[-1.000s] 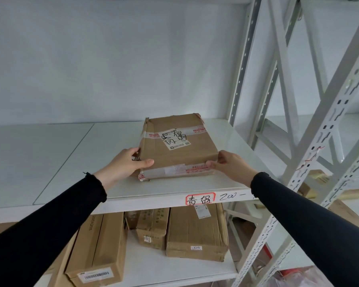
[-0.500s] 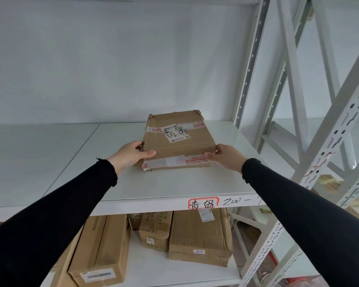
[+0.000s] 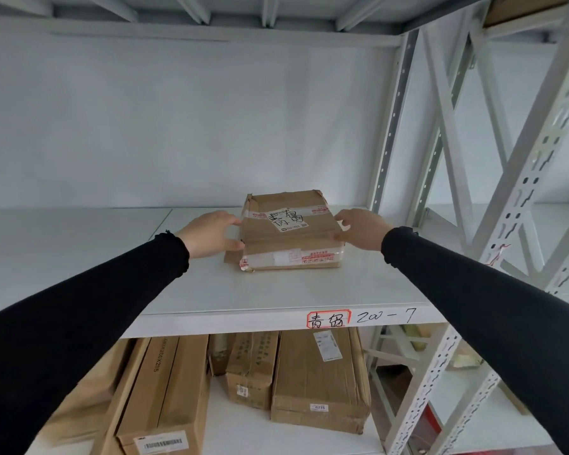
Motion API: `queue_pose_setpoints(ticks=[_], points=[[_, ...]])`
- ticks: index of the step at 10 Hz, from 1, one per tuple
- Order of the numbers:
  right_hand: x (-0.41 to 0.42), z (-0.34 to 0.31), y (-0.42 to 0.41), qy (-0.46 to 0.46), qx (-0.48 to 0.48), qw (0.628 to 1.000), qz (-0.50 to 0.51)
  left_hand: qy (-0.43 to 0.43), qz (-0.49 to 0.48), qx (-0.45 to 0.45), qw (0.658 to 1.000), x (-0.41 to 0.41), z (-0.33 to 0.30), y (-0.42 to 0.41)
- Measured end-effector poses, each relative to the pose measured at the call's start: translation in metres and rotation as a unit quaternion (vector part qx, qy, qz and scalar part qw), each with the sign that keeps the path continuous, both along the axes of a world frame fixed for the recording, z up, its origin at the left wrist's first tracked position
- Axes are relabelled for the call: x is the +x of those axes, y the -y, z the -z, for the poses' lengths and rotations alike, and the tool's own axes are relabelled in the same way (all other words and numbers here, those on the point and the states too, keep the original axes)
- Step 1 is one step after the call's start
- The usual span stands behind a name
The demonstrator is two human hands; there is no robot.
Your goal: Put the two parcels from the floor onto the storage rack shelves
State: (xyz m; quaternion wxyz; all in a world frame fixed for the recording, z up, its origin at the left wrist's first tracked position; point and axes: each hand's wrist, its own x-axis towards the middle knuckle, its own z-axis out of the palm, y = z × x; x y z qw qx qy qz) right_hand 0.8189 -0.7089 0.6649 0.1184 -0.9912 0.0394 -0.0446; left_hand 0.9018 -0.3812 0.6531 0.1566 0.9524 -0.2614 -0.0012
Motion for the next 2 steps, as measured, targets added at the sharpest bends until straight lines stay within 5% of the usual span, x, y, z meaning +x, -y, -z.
queue_pose_setpoints(ticks=[2], points=[[-0.049, -0.067, -0.034, 0.102, -0.005, 0.988, -0.118, 0.093, 0.052, -0.011, 0.994, -0.044, -0.068, -0.025]])
